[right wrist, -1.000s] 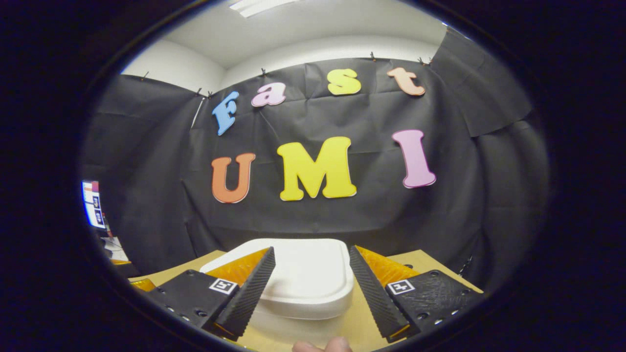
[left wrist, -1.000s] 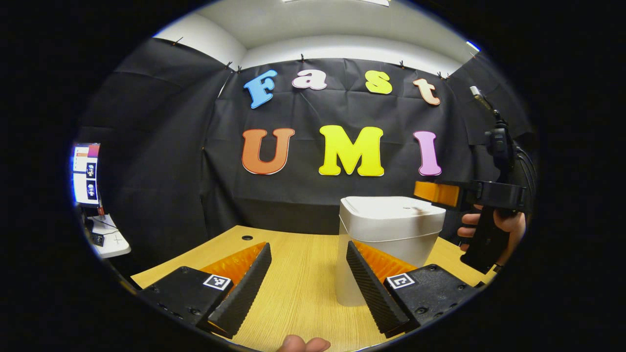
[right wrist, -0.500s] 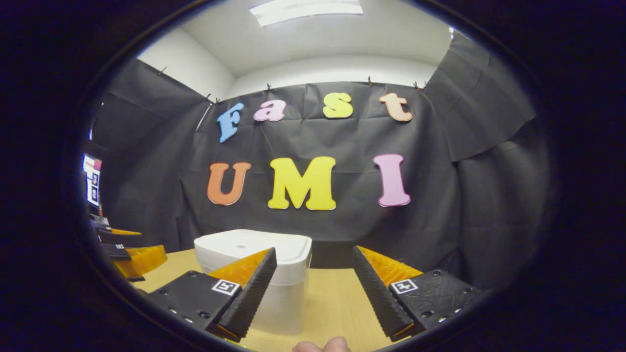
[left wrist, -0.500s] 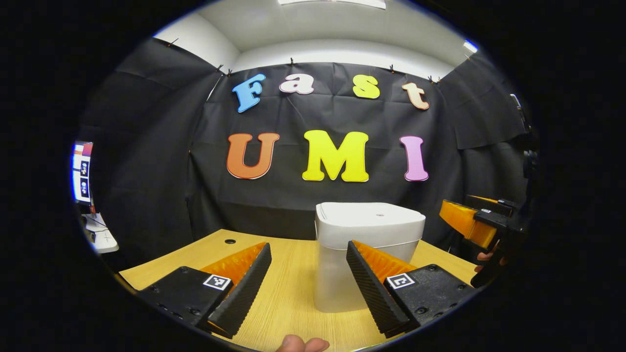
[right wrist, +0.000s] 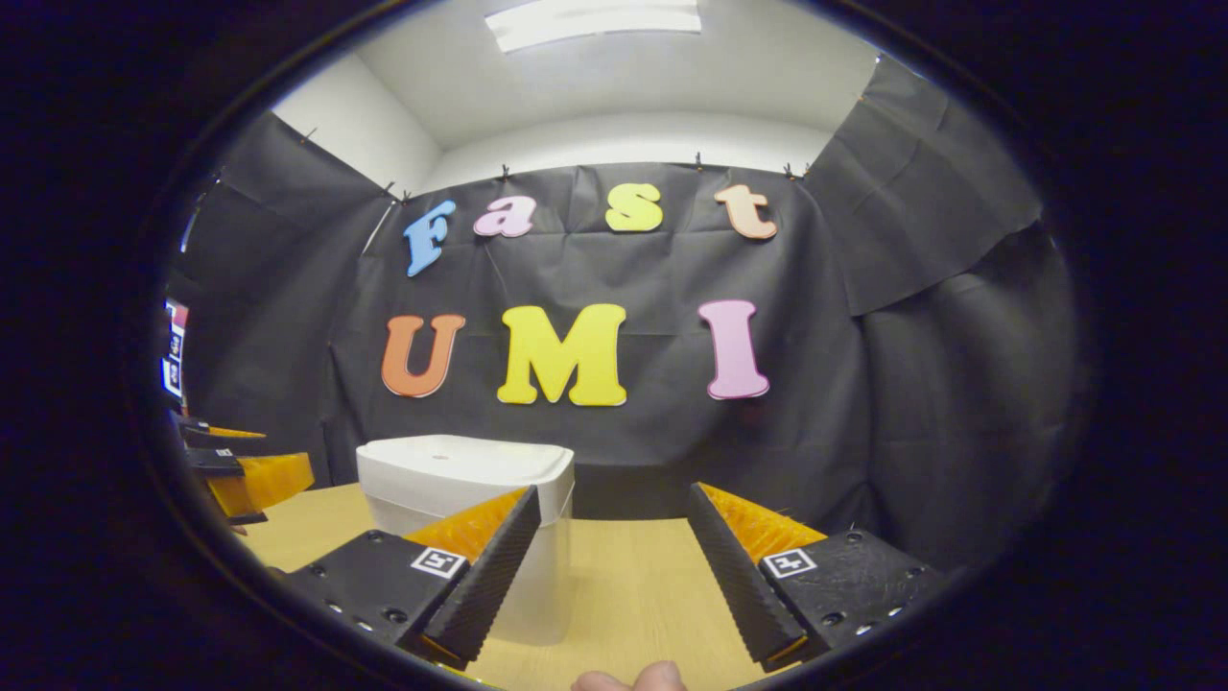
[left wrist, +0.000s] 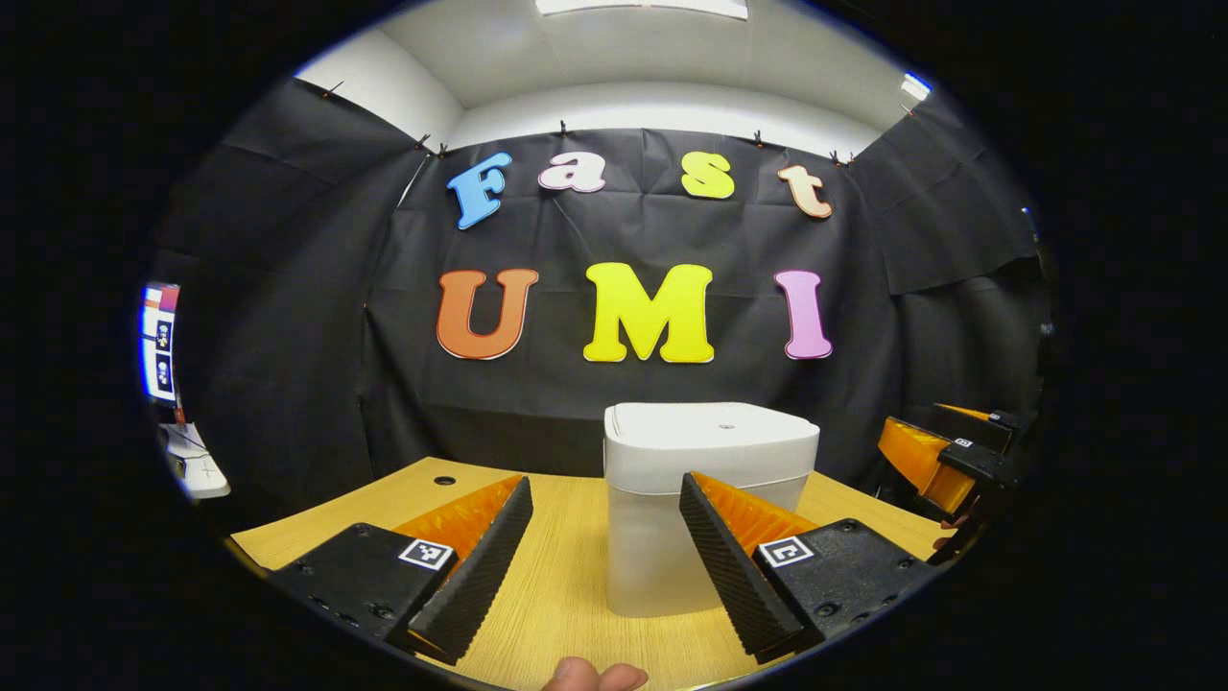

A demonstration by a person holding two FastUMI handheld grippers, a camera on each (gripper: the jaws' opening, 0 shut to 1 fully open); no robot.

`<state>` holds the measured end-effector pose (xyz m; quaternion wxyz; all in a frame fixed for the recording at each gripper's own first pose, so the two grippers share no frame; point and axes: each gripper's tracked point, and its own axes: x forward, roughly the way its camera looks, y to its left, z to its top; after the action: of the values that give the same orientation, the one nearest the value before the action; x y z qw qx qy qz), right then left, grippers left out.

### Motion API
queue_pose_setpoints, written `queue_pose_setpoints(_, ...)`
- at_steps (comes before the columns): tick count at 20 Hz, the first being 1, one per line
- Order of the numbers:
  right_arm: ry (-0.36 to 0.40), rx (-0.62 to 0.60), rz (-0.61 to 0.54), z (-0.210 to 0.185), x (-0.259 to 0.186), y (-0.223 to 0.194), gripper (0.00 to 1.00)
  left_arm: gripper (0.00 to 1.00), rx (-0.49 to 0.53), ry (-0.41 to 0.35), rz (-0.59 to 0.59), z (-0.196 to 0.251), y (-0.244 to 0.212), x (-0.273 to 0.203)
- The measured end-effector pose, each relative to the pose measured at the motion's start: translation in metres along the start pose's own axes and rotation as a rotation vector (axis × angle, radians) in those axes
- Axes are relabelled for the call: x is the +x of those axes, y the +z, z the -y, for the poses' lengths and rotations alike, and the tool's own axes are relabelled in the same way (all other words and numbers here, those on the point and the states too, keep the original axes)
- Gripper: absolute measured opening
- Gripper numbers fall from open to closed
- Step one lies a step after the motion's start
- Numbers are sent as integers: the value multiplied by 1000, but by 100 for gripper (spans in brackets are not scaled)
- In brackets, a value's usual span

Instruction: Press the lid of the desktop garbage bin to open it, pick up the crumpled paper on the desktop and throw it into the bin, then pick up the pop can on the desktop and drop it into the bin, and finally close the garbage bin lid.

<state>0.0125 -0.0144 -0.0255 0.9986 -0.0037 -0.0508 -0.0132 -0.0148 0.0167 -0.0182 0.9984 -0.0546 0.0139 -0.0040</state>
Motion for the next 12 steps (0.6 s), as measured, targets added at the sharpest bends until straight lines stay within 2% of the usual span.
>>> queue_pose_setpoints(3, -22, -36, 6, 5, -2, -6, 96, 99, 10, -7, -2, 3, -5, 2)
queue_pose_setpoints(6, -3, -15, -11, -2, -3, -11, 96, 99, 16, -15, -5, 5, -6, 3)
queue_pose_setpoints(12, -24, -4, 7, 3, -4, -5, 96, 99, 25, -16, 10, 6, -5, 6)
